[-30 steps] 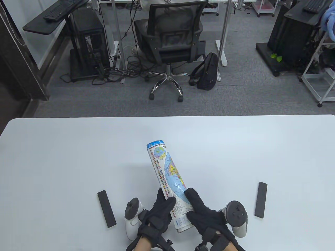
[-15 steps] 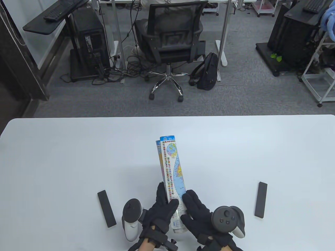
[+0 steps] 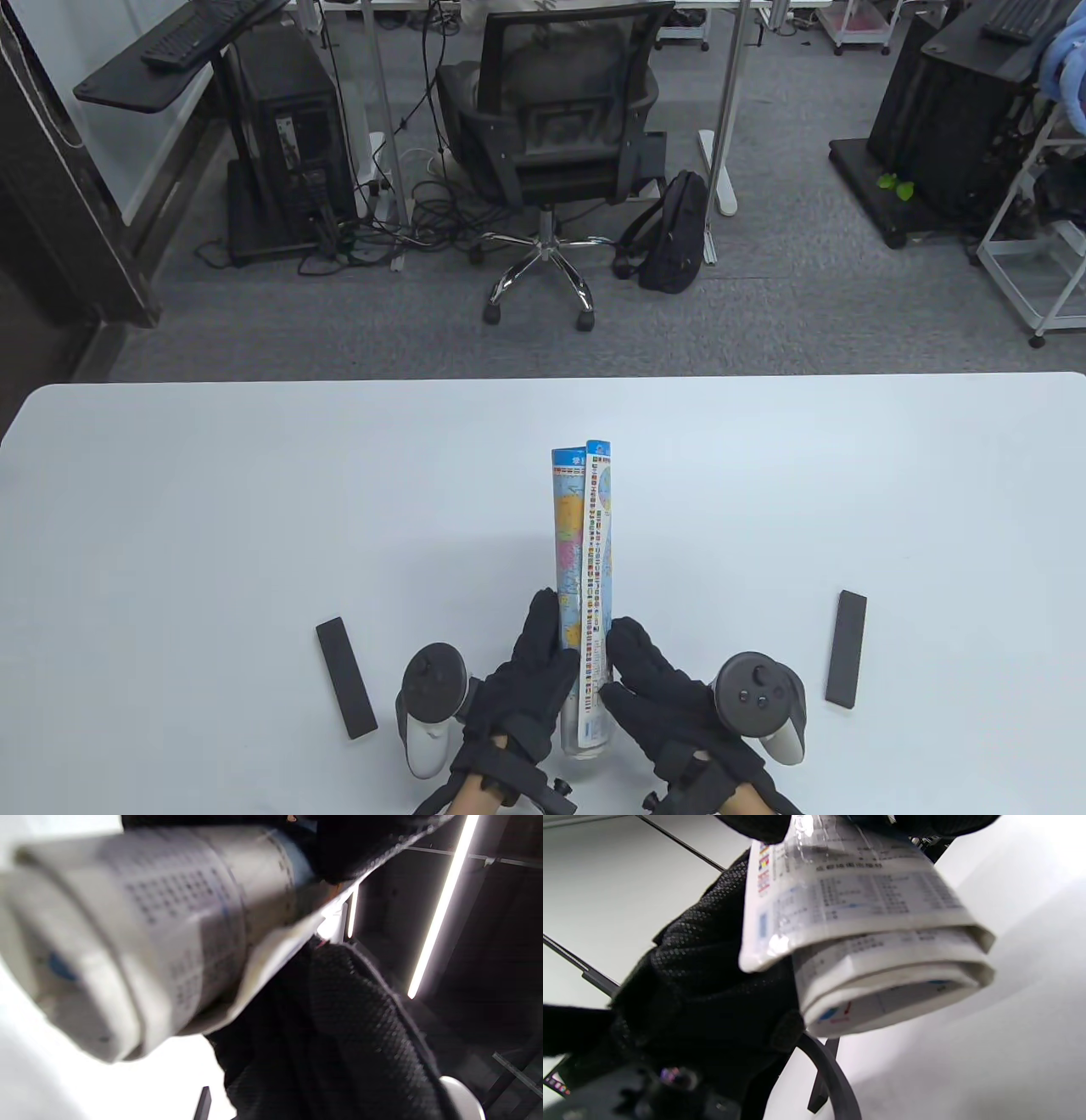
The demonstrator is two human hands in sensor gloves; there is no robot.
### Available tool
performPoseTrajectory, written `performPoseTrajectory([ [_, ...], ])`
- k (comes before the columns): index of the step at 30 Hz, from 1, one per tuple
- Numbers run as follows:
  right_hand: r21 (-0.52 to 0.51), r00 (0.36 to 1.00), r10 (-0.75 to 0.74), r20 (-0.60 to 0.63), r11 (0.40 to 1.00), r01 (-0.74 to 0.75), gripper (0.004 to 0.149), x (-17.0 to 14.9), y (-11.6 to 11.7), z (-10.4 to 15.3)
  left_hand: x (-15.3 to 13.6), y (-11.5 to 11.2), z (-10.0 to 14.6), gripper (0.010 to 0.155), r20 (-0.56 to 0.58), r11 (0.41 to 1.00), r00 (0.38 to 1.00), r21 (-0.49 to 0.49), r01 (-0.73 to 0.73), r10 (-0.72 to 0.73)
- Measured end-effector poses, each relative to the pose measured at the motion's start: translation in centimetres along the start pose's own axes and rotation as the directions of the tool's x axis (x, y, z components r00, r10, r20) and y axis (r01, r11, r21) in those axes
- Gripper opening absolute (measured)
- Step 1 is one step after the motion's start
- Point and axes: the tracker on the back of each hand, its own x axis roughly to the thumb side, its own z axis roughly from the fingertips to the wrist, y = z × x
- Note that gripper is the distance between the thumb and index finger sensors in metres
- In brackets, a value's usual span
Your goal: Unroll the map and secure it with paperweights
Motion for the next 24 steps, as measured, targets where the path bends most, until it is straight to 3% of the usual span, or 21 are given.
performPoseTrajectory([
  [5, 0.006, 0.999, -0.042, -0.026, 0.999, 0.042, 0.056, -0.5, -0.1, 0.0, 0.1, -0.5, -0.3, 0.078, -0.007, 0.99, 0.99, 0.009, 0.142, -0.142],
  [10, 0.007, 0.996, -0.064, -0.056, 0.998, 0.064, 0.055, -0.9, -0.5, 0.1, 0.4, 0.0, -0.4, 0.078, -0.033, 0.98, 0.984, 0.097, 0.176, -0.174],
  [15, -0.098, 0.998, -0.012, -0.058, 0.995, 0.007, 0.058, -0.8, -1.5, 0.4, 0.6, 0.5, -0.1, 0.076, -0.115, 0.961, 0.964, 0.113, 0.254, -0.241],
  [17, -0.094, 0.998, 0.034, -0.045, 0.995, -0.038, 0.06, -0.6, -1.7, 0.4, 0.6, 0.5, -0.1, 0.076, -0.164, 0.947, 0.943, 0.091, 0.307, -0.29],
  [21, 0.033, 0.975, 0.218, -0.045, 0.976, -0.216, 0.062, -0.5, -0.8, 0.1, 0.3, 0.1, -0.3, 0.073, -0.257, 0.913, 0.889, 0.053, 0.405, -0.379],
  [24, 0.229, 0.906, 0.418, -0.066, 0.89, -0.394, 0.061, -1.1, 0.8, -0.5, 0.0, -0.4, -0.4, 0.07, -0.308, 0.888, 0.847, 0.014, 0.46, -0.434],
])
